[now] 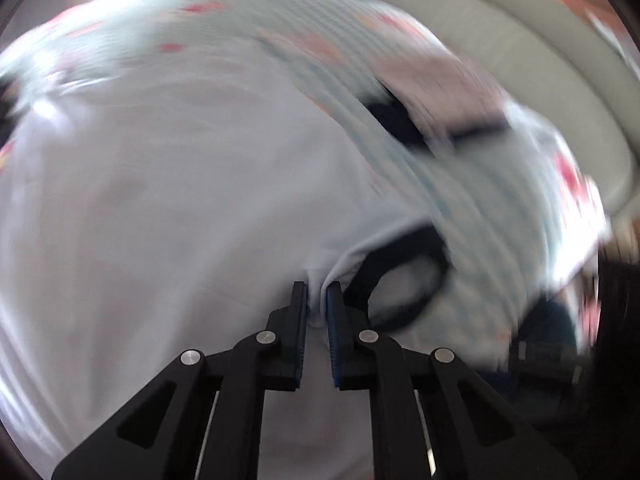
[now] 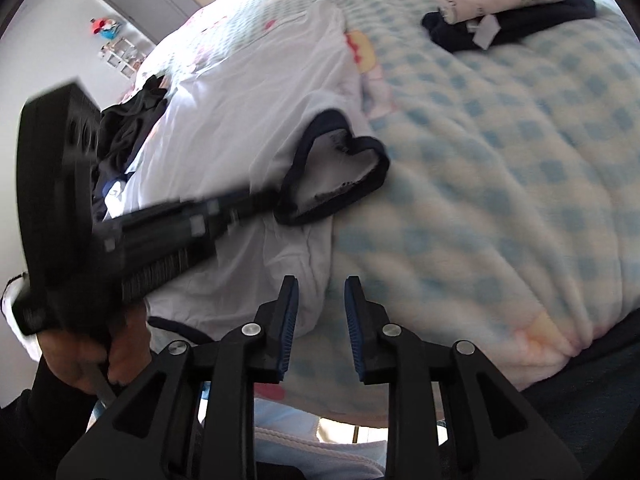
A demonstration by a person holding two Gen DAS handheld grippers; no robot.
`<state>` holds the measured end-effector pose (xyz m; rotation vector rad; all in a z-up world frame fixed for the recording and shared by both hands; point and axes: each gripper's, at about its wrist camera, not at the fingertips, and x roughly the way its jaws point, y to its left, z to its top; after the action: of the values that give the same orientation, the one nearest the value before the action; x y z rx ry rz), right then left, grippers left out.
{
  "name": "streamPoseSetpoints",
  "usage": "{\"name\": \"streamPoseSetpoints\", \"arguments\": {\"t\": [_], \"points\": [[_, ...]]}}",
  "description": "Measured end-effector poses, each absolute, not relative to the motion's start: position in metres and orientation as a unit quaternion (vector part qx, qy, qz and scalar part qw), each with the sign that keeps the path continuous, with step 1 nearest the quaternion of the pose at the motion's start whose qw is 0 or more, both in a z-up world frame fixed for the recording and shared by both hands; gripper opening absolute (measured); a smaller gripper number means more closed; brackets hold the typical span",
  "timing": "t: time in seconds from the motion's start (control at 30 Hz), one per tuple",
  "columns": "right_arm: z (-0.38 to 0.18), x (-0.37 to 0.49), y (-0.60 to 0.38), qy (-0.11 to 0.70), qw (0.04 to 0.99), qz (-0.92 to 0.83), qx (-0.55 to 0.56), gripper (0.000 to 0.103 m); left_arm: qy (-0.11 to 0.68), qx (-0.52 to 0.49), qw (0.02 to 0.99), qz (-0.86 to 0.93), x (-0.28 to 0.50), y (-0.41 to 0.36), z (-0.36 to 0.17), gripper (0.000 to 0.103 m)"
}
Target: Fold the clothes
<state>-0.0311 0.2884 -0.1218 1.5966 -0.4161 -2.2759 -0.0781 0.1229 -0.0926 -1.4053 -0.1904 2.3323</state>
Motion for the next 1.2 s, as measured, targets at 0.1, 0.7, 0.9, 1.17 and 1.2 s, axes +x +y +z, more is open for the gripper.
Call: {"name": "streamPoseSetpoints", "arguments": {"t": [0.1, 0.7, 0.9, 1.17, 1.2], "points": [[-0.124, -0.029, 0.279, -0.136, 0.193, -0.79, 0.566, 0.031, -0.113, -0.505, 0.207, 0.83, -0.08, 0.1, -0.087, 0.016], [-0.125, -0.01, 0.314, -0.063, 0.027, -0.826, 0.559, 0.019, -0.175, -0.502, 0.107, 0.84, -0.093, 0.058, -0.086, 0.03], [-0.118, -0.014, 0.313, -0.067, 0.055, -0.824, 0.56, 0.02, -0.162, -0.51, 0.241, 0.81, -0.074, 0.078, -0.088, 0.05], [-0.122, -0.026, 0.302, -0.086, 0.117, -0.816, 0.56, 0.023, -0.083, -0.534, 0.257, 0.801, -0.072, 0.129, -0.109, 0.005], [-0.124, -0.025, 0.304, -0.085, 0.108, -0.818, 0.559, 0.017, -0.099, -0.535, 0.255, 0.799, -0.074, 0.123, -0.107, 0.005]]}}
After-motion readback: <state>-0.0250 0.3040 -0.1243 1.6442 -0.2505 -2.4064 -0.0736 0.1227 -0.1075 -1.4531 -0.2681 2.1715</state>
